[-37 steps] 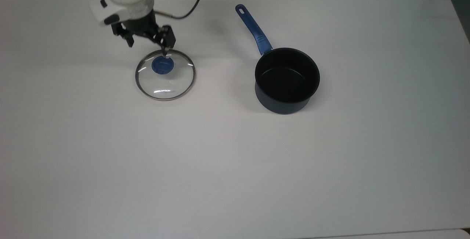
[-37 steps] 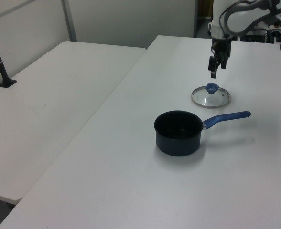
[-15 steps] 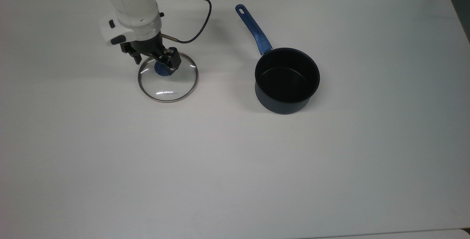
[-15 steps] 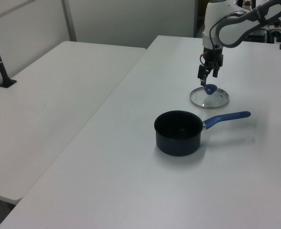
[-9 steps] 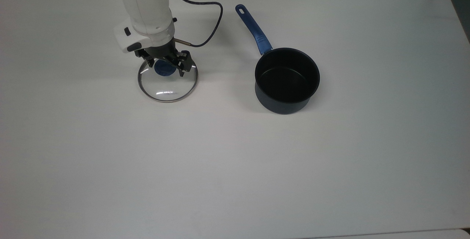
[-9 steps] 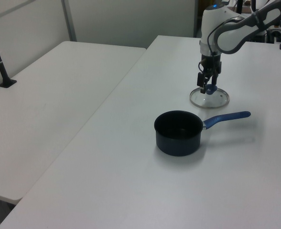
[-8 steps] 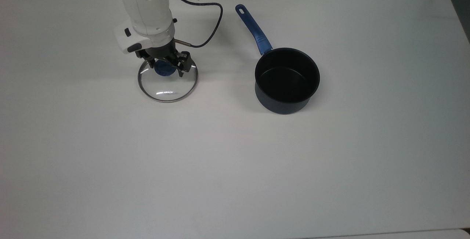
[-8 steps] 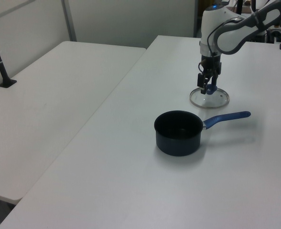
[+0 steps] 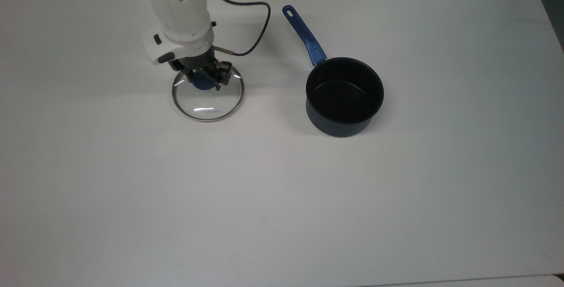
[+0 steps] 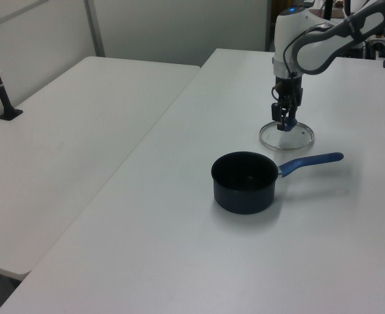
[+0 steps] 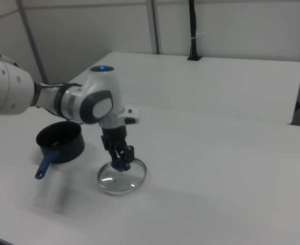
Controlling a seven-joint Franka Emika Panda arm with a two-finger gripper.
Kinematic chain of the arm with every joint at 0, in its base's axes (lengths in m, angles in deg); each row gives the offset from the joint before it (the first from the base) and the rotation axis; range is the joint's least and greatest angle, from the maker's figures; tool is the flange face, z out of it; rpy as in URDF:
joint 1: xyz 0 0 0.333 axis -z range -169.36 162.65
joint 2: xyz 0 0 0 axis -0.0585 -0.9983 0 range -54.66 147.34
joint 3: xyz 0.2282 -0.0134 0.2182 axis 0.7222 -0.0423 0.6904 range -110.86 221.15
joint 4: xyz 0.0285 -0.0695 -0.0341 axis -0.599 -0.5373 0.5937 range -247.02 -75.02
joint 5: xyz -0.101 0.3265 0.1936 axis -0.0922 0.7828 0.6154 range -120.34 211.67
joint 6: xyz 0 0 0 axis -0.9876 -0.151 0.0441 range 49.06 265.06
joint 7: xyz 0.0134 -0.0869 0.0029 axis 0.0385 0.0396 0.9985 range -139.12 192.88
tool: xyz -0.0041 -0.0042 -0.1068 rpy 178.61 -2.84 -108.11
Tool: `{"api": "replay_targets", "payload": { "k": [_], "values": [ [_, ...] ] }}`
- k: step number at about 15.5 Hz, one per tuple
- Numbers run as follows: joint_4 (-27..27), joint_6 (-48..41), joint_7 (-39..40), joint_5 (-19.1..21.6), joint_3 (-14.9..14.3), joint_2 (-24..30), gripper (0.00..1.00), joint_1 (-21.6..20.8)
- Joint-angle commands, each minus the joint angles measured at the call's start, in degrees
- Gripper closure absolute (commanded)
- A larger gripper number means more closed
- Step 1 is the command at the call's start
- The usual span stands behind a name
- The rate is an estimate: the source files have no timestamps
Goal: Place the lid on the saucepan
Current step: 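Lift the lid and carry it over the black saucepan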
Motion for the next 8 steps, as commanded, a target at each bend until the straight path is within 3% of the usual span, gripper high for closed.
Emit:
{"api": "replay_targets", "payload": {
  "k": [1,5,8],
  "values": [
    [5.3,-11.1,-0.7,1.1,4.5,6.2,0.44,-0.3],
    [14.4,-17.7,-3.6,4.6,10.0,5.9,0.46,-0.7],
    [20.1,-17.9,-9.6,5.0,10.9,3.0,0.46,-7.4]
  ]
}}
